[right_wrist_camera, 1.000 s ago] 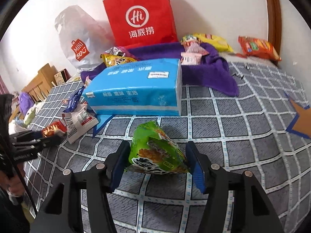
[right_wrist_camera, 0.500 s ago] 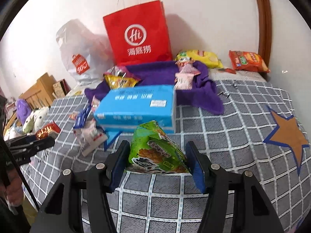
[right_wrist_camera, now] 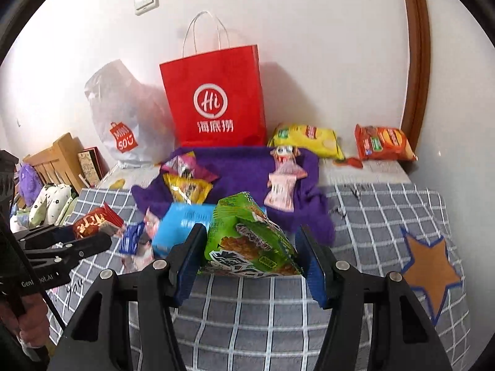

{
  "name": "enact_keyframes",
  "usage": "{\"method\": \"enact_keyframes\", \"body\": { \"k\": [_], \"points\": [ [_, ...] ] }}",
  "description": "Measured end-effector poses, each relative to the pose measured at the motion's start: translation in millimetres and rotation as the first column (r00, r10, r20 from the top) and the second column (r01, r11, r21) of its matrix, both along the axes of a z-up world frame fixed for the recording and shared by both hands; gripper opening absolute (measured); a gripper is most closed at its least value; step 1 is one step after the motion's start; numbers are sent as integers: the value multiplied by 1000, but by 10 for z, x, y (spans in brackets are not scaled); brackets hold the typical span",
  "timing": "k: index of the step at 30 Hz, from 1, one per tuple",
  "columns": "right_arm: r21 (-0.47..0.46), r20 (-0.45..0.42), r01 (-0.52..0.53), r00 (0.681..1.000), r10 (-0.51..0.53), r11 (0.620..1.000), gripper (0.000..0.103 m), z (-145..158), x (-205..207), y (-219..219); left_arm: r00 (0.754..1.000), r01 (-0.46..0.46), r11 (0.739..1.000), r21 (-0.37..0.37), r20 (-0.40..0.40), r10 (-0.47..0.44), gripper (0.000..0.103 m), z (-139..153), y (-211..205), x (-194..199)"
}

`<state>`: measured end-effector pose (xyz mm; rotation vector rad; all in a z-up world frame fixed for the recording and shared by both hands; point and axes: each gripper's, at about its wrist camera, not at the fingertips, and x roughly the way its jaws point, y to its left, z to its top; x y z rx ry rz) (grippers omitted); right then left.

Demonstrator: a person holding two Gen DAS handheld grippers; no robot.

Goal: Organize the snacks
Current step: 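Carry the green bag and red packet up onto the purple towel with both grippers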

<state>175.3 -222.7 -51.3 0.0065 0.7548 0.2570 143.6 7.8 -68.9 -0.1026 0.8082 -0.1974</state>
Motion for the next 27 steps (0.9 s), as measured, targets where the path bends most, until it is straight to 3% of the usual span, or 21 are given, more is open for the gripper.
{"method": "enact_keyframes", "body": {
  "k": [18,27],
  "points": [
    [3,34,-10,999,10,1000,59,415,1093,192,998,-54,998,26,44,53,48,469,75,919],
    [34,47,-24,999,22,999,59,528,1581,303,998,-44,999,8,51,43,49,545,67,1367]
  ]
}}
